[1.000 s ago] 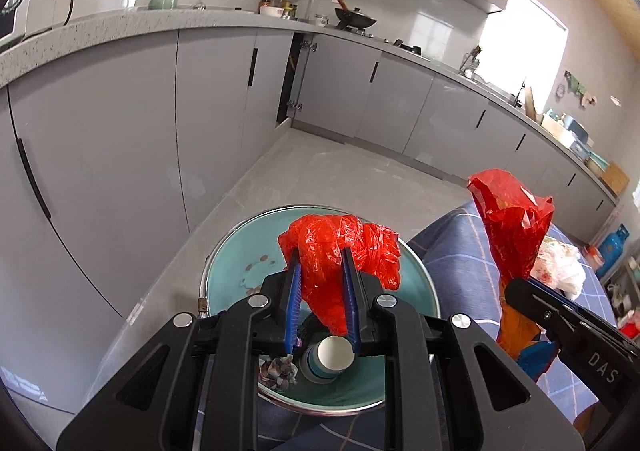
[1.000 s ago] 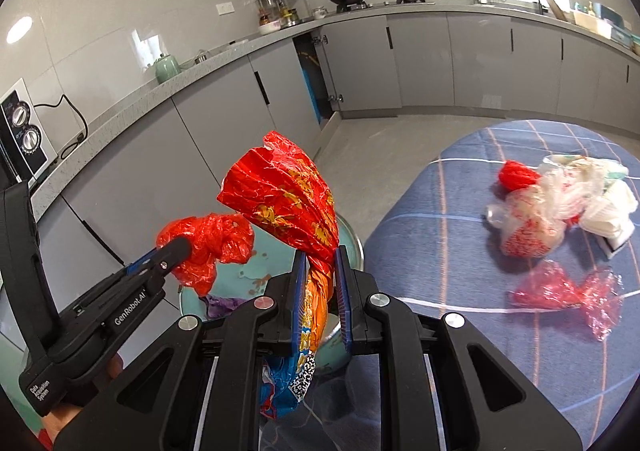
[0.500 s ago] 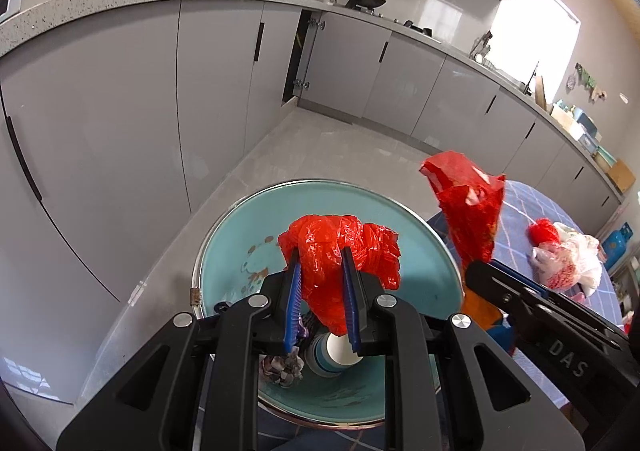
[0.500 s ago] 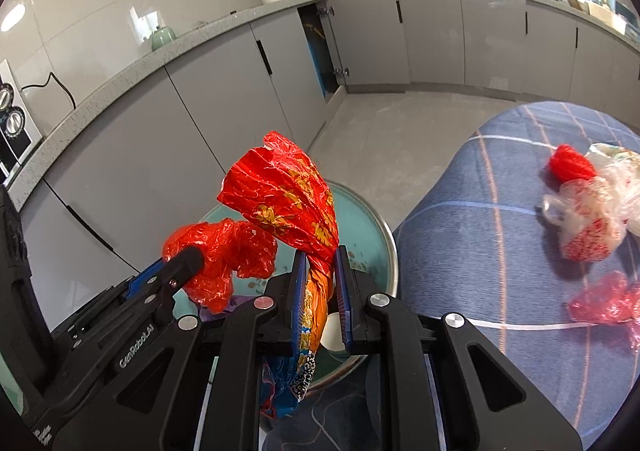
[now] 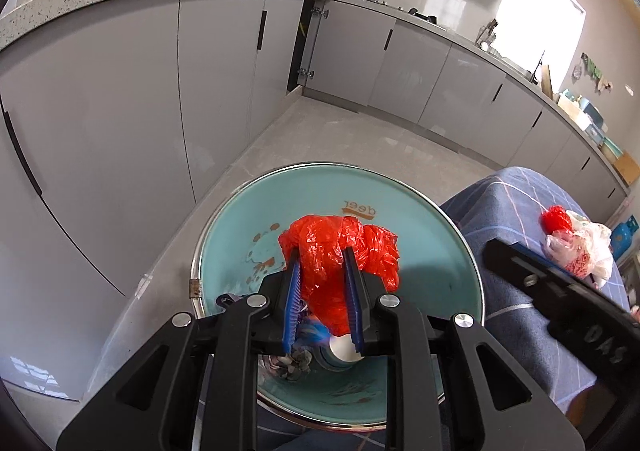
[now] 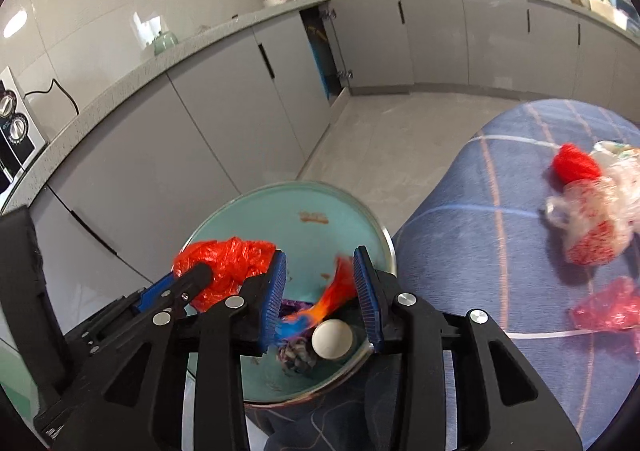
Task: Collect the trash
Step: 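Carry the red bag and orange wrapper over the teal bin and release both, then move the right tool to the pink plastic bag and grasp it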
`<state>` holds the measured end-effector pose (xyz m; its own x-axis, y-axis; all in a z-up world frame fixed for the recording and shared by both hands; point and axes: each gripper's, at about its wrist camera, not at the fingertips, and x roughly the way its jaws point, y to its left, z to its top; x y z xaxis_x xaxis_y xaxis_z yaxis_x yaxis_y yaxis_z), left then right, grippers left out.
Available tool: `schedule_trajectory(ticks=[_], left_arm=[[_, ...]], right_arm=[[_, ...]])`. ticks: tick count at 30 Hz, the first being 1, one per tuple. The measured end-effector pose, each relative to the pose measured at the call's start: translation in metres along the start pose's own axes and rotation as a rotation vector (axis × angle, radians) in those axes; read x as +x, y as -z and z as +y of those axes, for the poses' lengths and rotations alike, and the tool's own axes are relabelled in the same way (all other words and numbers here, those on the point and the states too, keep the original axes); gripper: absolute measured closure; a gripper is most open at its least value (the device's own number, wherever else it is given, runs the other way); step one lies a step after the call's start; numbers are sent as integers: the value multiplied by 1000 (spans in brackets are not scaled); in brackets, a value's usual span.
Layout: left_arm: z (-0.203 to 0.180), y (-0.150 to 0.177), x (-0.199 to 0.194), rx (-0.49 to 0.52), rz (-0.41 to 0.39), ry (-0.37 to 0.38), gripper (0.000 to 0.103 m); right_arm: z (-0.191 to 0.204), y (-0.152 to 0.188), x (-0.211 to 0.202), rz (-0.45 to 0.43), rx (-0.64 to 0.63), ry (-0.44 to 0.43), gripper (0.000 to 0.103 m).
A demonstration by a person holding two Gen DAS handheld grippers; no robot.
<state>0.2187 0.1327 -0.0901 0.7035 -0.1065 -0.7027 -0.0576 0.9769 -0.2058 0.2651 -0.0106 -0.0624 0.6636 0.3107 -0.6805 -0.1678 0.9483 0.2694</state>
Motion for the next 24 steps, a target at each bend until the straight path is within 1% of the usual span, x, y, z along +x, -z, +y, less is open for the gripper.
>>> schedule_trajectory(ticks=[2, 4, 5, 6, 7, 9, 12, 14, 16, 21, 24], left_arm=[[-1, 2, 0, 6, 3, -7, 77], [-5, 2, -3, 24, -7, -31, 64], [-8, 2, -6, 38, -19, -46, 58], [-10, 3, -8, 48, -29, -57, 47], [-13, 3, -12, 62, -48, -78, 38], [-15, 3, -18, 77, -68, -97, 32], [-19, 2, -27, 90, -103, -133, 16], [-23, 4, -34, 95, -135, -160, 13], [-28, 8, -38, 104, -148, -174, 8], [-48, 21, -42, 149, -135, -165, 8], [-58, 25, -49, 169, -134, -155, 6]], right_arm=[[-3, 3, -9, -18, 6, 2, 67], [-5, 4, -16, -29, 7, 0, 66], [-5, 5, -20, -37, 3, 3, 63], [-6, 7, -24, -45, 1, 6, 60], [-6, 8, -28, -52, -2, 9, 59], [-7, 10, -37, -67, -4, 11, 56], [-13, 10, -49, -89, 2, 16, 51], [-18, 14, -60, -113, 7, 24, 49], [-23, 17, -69, -130, 3, 35, 46], [-38, 24, -87, -154, -7, 77, 41], [-49, 30, -93, -156, 10, 87, 40]])
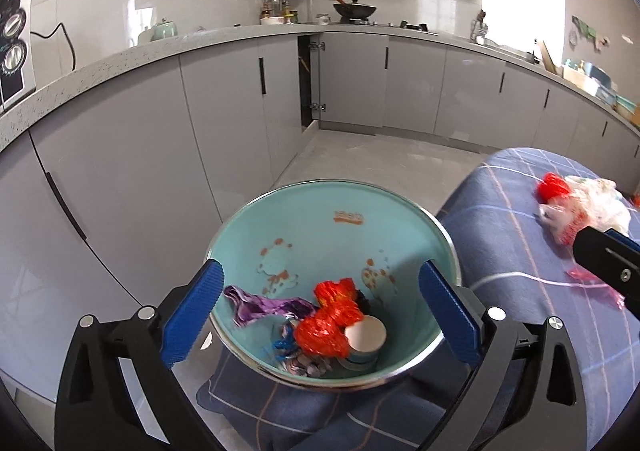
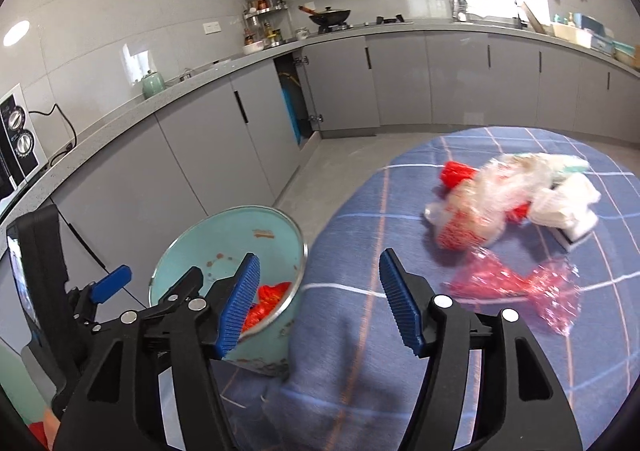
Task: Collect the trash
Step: 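Move the right tool to the pink plastic bag and grasp it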
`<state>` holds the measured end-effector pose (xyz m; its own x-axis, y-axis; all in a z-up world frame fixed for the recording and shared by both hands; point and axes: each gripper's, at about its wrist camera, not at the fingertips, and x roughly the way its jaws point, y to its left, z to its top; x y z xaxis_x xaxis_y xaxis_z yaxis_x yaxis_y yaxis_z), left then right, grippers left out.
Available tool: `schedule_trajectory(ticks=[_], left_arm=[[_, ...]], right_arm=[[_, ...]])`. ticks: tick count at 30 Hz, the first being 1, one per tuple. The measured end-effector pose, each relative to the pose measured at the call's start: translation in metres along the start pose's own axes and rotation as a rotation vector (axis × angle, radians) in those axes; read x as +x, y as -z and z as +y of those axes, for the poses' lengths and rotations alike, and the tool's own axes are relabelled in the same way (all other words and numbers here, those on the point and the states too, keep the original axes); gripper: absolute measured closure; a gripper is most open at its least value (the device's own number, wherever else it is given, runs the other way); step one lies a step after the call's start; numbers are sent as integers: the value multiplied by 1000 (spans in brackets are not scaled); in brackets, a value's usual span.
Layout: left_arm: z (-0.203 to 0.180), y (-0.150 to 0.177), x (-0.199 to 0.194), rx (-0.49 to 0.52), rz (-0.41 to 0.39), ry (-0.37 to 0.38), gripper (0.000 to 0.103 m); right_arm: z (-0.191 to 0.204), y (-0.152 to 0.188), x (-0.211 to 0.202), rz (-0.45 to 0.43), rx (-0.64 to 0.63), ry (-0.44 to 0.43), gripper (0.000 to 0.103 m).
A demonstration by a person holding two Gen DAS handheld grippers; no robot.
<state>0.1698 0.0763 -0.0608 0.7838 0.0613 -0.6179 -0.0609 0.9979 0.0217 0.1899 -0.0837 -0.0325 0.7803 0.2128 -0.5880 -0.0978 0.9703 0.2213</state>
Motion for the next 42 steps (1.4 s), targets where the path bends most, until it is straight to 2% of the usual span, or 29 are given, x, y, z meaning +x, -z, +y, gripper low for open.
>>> schedule_trajectory(ticks=[9, 19, 34, 39, 42], left_arm=[[-21, -3, -23, 25, -20, 18, 6], [-50, -5, -40, 62, -23, 81, 6], [-101, 13, -44, 135, 34, 196, 6], [-112, 18, -42, 165, 44, 202, 6], [-114, 18, -40, 175, 48, 198, 6]], right_arm=[[-26, 7, -21, -15, 38, 19, 38], [-66, 13, -45, -39, 106, 70, 38], [-140, 34, -66, -21, 224, 210, 38], [-151, 28, -55, 26, 189, 236, 38], [-148, 18, -45, 59, 123, 232, 38]])
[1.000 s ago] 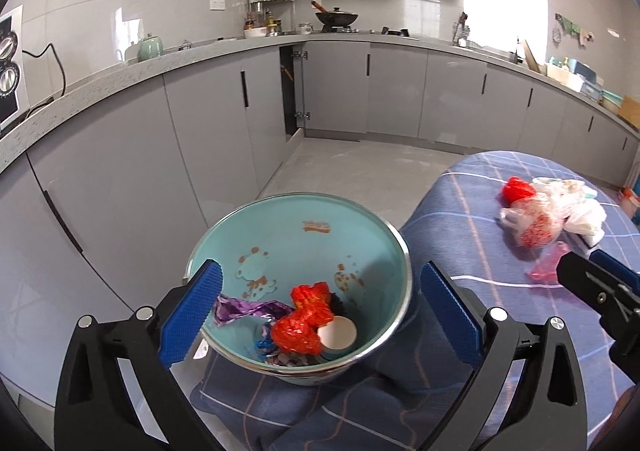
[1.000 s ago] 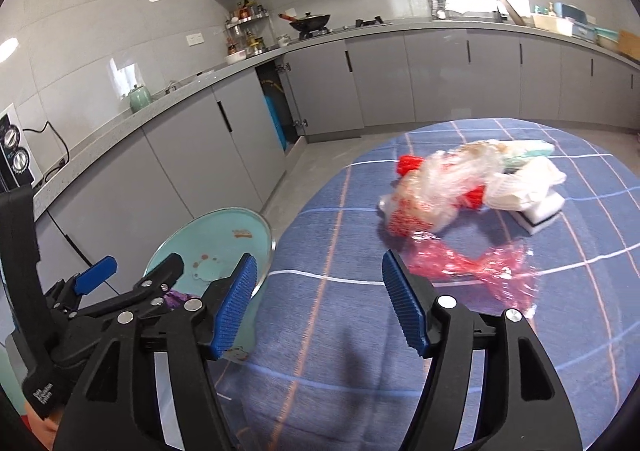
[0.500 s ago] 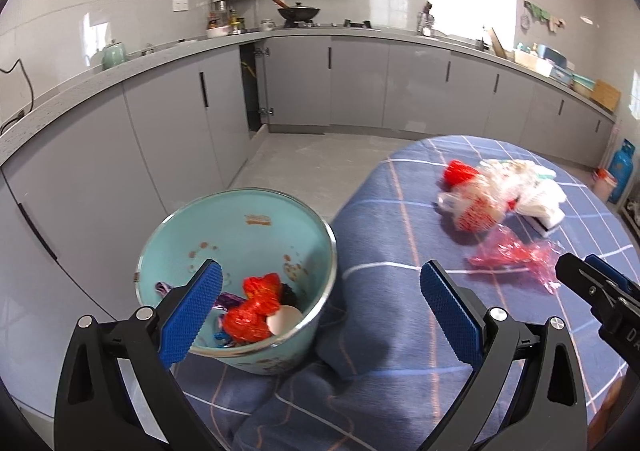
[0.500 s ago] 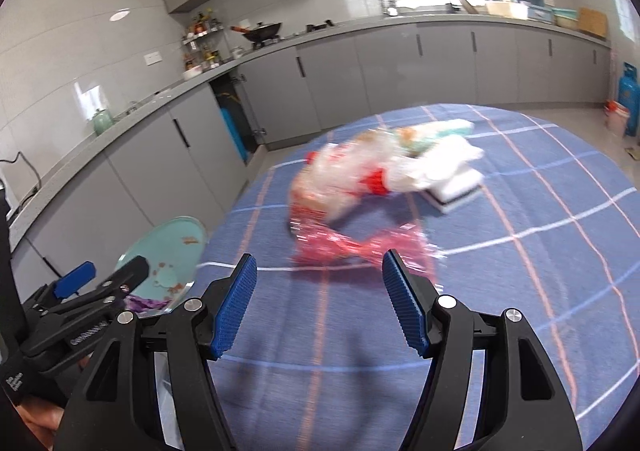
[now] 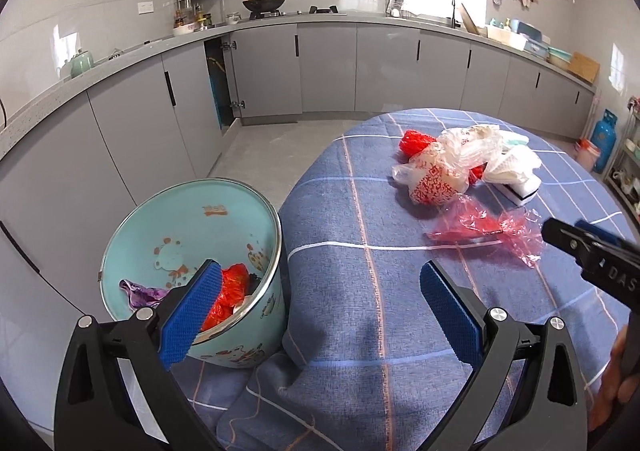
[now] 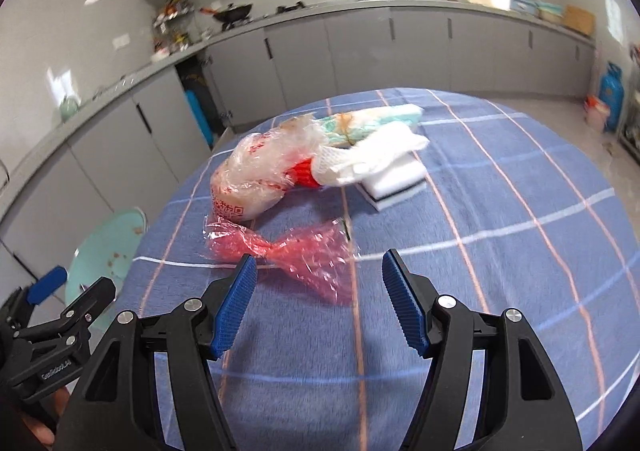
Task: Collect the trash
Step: 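Move the right tool to the pink plastic bag and grasp it, then grasp the white printed plastic bag with the left tool while the right tool holds the pink bag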
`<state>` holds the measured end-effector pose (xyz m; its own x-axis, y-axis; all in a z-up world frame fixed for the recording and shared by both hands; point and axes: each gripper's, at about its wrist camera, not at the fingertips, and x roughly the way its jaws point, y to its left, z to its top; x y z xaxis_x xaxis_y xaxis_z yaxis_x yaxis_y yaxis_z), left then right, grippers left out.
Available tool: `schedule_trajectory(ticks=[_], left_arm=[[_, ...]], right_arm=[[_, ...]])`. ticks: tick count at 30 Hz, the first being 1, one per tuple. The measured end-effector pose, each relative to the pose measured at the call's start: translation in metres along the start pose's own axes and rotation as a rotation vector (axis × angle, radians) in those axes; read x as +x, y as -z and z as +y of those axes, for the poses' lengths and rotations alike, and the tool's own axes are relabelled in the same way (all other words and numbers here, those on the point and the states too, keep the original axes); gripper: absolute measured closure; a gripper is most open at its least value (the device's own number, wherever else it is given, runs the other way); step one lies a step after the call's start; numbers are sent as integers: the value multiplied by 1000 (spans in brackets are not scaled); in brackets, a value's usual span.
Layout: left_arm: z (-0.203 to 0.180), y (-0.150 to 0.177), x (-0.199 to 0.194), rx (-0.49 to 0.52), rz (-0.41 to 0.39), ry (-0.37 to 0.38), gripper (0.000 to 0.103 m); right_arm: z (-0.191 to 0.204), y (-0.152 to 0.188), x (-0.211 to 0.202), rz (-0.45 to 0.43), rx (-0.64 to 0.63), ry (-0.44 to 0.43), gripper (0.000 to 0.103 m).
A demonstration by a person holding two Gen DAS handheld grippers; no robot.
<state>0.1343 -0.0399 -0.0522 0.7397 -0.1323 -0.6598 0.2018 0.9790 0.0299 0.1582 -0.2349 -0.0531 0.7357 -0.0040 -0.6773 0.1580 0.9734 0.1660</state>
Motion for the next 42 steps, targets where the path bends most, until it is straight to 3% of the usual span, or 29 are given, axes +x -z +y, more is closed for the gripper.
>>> schedule_trajectory(ticks=[4, 13, 15, 17, 24, 32, 37, 42], left_arm=[[2, -3, 2, -7, 2, -8, 6], [5, -7, 9, -23, 14, -8, 6], [5, -8, 9, -23, 12, -8, 6], [5, -8, 10, -20, 11, -10, 6], [0, -11, 13, -14, 13, -2, 6], [-17, -19, 24, 10, 5, 54, 6], [-35, -34, 36, 32, -18, 92, 7], [-59, -51, 57, 70, -23, 126, 8]], right_arm=[[9, -9, 17, 69, -72, -38, 38], [23, -8, 56, 169, -228, 12, 41], [24, -6, 60, 185, -230, 6, 62], [22, -4, 61, 198, -221, -6, 69], [14, 3, 43, 174, -196, -38, 87], [-7, 1, -4, 78, -93, -63, 88], [-28, -12, -15, -6, -36, 56, 88], [-48, -18, -17, -29, 14, 81, 88]])
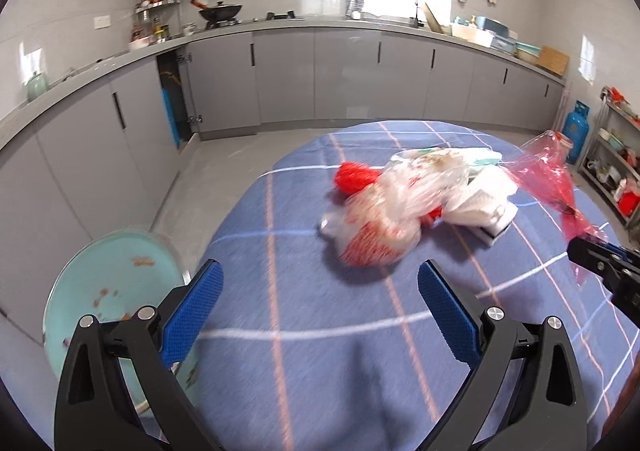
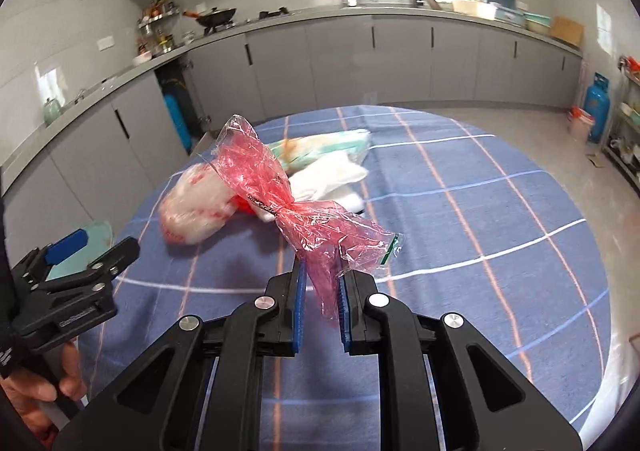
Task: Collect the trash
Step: 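Grasp the white printed plastic bag with the left tool while the right tool holds the pink bag, then carry the white bag and pink bag over the teal bin and release both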
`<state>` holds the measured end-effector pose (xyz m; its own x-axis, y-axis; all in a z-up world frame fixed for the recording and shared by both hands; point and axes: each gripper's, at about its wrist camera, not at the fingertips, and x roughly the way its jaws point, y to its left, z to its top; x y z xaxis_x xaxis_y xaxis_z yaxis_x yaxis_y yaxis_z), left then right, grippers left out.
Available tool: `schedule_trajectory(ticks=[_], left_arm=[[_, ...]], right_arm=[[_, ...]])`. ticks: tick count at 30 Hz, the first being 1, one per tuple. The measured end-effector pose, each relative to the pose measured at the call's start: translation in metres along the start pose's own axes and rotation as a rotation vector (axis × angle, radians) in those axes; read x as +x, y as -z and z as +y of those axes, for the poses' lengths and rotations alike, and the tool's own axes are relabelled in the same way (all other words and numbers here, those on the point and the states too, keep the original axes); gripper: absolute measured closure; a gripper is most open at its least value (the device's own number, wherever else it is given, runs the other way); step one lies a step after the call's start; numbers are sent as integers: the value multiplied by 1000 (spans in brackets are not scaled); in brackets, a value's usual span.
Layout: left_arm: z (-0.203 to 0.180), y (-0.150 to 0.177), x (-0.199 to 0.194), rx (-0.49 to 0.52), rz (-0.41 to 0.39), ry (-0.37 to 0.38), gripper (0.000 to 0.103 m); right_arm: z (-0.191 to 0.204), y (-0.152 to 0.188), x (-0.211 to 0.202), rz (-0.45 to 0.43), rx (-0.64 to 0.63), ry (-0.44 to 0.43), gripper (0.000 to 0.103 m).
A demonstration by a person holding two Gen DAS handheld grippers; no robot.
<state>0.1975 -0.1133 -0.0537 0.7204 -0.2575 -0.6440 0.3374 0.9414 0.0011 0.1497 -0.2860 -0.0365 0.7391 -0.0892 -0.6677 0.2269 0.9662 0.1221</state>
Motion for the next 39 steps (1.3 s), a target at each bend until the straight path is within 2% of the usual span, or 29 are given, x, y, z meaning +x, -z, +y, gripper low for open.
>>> schedule_trajectory(ticks=[2, 5, 8, 11, 13, 15, 19, 27, 33, 39], left_arm=[[-7, -6, 10, 9, 2, 10, 8], [-19, -18, 27, 36, 8, 25, 14], [-28, -25, 48, 66, 41, 22, 31], [-26, -23, 61, 40, 99, 80, 45], [-24, -23, 59, 23, 97, 101, 59], [-25, -20, 55, 29, 92, 116, 66], [-24, -12, 34, 26, 62, 149, 70], [-5, -2, -23, -31, -17, 222, 71], [12, 11, -44, -54, -40, 143, 71], [38, 25, -48, -113, -12, 104, 71]], right_arm=[[-3, -1, 1, 2, 13, -12, 88], [-11, -2, 2, -3, 33, -14, 88], [-17, 0, -1, 1, 63, -29, 88], [-21, 2, -4, 0, 79, -33, 88], [-23, 3, -7, -5, 90, -33, 88], [-24, 3, -9, -12, 99, -33, 88], [-20, 3, -13, -27, 119, -41, 88], [-9, 9, -24, -48, 131, -66, 88], [7, 13, -25, -38, 116, -89, 88], [26, 16, -26, -27, 104, -116, 88]])
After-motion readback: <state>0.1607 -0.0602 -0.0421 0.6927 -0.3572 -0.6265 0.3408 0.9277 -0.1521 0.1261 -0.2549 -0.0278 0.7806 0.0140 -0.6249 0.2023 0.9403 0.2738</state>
